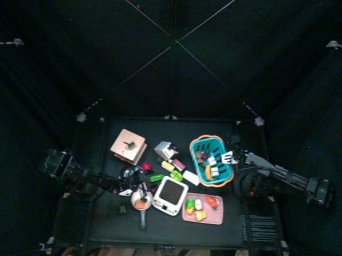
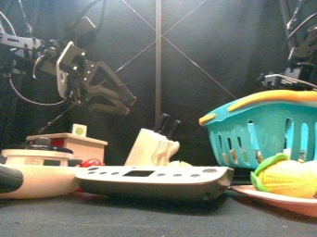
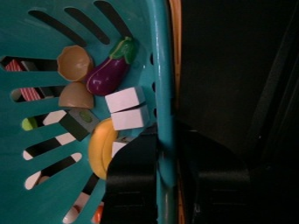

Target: Place basket on stove

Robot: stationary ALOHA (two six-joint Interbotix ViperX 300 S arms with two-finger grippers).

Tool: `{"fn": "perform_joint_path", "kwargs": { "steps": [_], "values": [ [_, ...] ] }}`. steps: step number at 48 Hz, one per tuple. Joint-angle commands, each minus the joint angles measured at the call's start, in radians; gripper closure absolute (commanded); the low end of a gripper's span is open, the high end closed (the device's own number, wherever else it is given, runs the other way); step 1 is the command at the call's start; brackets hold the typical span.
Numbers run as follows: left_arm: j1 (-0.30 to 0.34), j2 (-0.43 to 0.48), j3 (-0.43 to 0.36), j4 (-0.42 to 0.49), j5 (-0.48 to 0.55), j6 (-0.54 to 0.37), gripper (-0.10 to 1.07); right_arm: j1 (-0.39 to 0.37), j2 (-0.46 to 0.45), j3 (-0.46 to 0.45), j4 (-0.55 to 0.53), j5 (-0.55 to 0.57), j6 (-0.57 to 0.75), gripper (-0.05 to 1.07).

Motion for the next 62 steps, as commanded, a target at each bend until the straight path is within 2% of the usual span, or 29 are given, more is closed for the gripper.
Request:
{"fn": "perform_joint_path", "kwargs": {
  "steps": [1,11,23,33,43,52,62],
  "values": [
    [-0.011,-0.058,0.012,0.006,-0.006,-0.003,0.05,0.012,-0.008,-0.048,0.025,-0.002,0.003,0.69],
    [-0.02,-0.169,0.055,0.006,-0.005,-0.003,0.05,0.146,-0.005,-0.106,0.087,-0.002,0.005,0.69],
    [-0.02,-0.199,0.078,0.006,-0.005,-0.003,0.05,0.313,0.029,-0.141,0.153,-0.015,0.015,0.69],
    [-0.021,-0.245,0.114,0.006,-0.005,-0.003,0.05,0.416,0.092,-0.144,0.176,-0.153,0.021,0.69],
    [-0.021,-0.328,0.166,0.009,-0.005,-0.002,0.05,0.472,0.201,-0.172,0.167,-0.304,0.02,0.69],
    [-0.021,-0.408,0.201,0.009,0.003,-0.003,0.05,0.486,0.305,-0.212,0.137,-0.365,0.021,0.69],
    [-0.021,-0.443,0.222,0.009,0.011,-0.002,0.05,0.508,0.42,-0.278,0.123,-0.419,0.02,0.69]
  ]
}}
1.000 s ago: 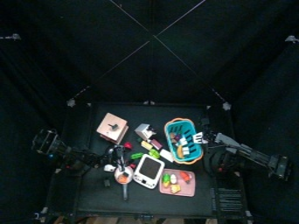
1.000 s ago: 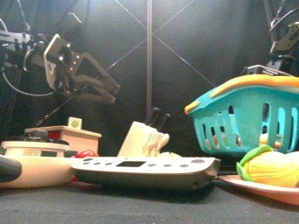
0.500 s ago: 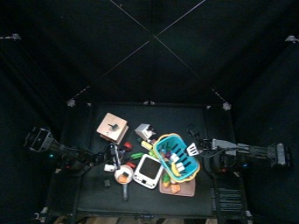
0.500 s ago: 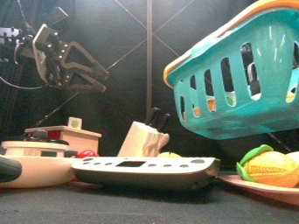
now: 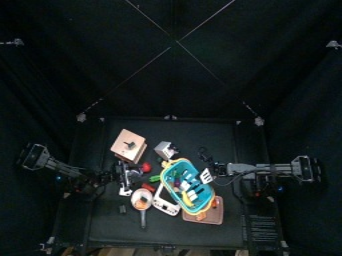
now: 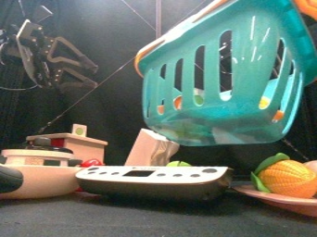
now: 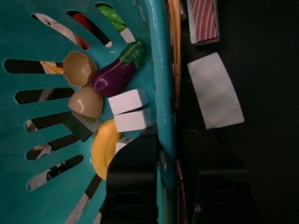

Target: Place basket on stove

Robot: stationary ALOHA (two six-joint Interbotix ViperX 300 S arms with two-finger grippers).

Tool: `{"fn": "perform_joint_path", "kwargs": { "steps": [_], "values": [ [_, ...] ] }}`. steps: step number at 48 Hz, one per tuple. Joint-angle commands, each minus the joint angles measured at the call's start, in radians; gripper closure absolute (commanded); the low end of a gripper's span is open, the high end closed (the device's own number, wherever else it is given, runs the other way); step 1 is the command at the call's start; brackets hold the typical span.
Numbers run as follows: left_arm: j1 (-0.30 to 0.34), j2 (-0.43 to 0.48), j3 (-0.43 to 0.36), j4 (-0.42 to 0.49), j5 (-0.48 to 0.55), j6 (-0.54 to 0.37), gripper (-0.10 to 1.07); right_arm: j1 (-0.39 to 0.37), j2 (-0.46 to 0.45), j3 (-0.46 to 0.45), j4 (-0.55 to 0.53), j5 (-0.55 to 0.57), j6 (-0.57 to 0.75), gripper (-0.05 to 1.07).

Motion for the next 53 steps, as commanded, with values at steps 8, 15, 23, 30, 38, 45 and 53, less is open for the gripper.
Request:
{"fn": "perform_joint_path", "kwargs": {
  "steps": [8,15,23,30,38,45,53],
  "values": [
    [-0.002,-0.043,0.003,0.014,-0.003,0.003,0.05,0.017,0.1,-0.114,-0.012,-0.037,-0.003,0.68],
    [-0.002,-0.086,0.012,0.051,-0.003,0.002,0.05,0.025,0.147,-0.138,-0.02,-0.035,-0.005,0.68],
    [-0.002,-0.135,0.021,0.115,-0.003,0.002,0.05,0.023,0.192,-0.17,-0.028,-0.038,-0.005,0.67],
    [-0.002,-0.152,0.021,0.16,-0.003,0.0,0.05,0.021,0.219,-0.198,-0.051,-0.038,-0.005,0.67],
    [-0.002,-0.15,0.028,0.167,-0.003,-0.002,0.05,0.014,0.242,-0.221,-0.067,-0.037,-0.005,0.61],
    [-0.002,-0.15,0.034,0.166,-0.003,-0.002,0.05,0.014,0.252,-0.233,-0.067,-0.035,-0.005,0.52],
    [-0.002,-0.15,0.041,0.158,-0.003,-0.002,0.05,0.012,0.252,-0.241,-0.081,-0.034,-0.006,0.43]
  ]
}}
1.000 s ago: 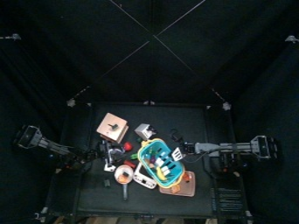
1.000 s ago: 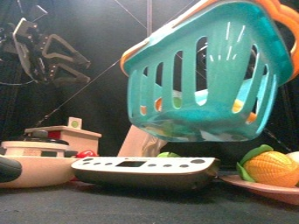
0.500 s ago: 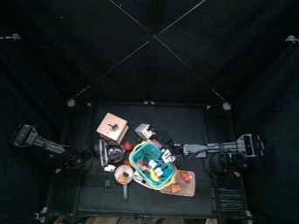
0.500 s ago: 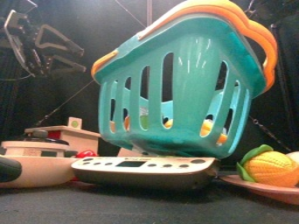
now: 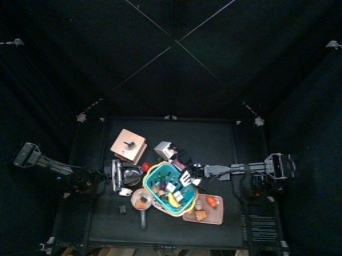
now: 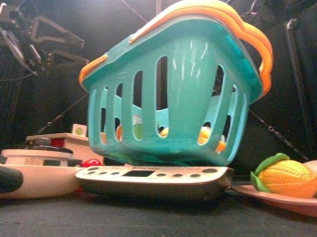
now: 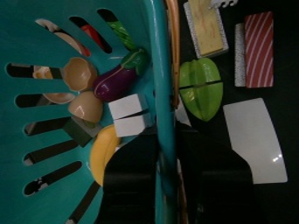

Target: Place basket on stove

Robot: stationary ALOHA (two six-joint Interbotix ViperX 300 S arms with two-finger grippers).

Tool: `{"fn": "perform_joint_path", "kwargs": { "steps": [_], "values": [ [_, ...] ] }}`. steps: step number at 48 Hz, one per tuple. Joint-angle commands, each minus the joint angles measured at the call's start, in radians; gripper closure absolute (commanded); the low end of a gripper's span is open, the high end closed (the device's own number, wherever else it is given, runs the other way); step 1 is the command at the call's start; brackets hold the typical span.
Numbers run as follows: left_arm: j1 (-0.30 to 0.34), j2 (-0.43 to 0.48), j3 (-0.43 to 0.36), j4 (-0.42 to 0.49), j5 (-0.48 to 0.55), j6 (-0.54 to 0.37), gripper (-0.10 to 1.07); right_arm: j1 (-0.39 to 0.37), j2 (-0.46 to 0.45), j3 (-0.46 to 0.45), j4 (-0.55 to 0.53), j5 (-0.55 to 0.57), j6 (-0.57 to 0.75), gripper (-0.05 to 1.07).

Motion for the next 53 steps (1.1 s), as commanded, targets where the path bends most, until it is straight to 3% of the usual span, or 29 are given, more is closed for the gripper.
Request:
{"fn": "perform_joint_path", "kwargs": {
  "steps": [1,15,31,36,46,53],
  "values": [
    [-0.002,-0.002,-0.008,-0.003,-0.005,-0.002,0.05,0.0,-0.023,-0.034,-0.012,-0.009,0.002,0.42],
    [-0.002,0.0,-0.003,-0.008,0.002,-0.002,0.05,-0.002,-0.041,-0.048,-0.031,0.02,0.002,0.27],
    [-0.002,-0.003,-0.046,-0.006,0.021,0.002,0.05,0.0,-0.106,-0.057,-0.026,0.06,0.003,0.26],
    [0.012,-0.009,-0.091,-0.008,0.067,0.003,0.05,0.008,-0.133,-0.055,-0.021,0.061,0.009,0.26],
    [0.067,-0.025,-0.164,-0.005,0.275,0.002,0.05,0.032,-0.186,-0.058,0.064,0.083,0.012,0.26],
    [0.074,-0.026,-0.155,-0.005,0.298,0.002,0.05,0.067,-0.239,-0.046,0.161,0.155,0.014,0.27]
  ]
}}
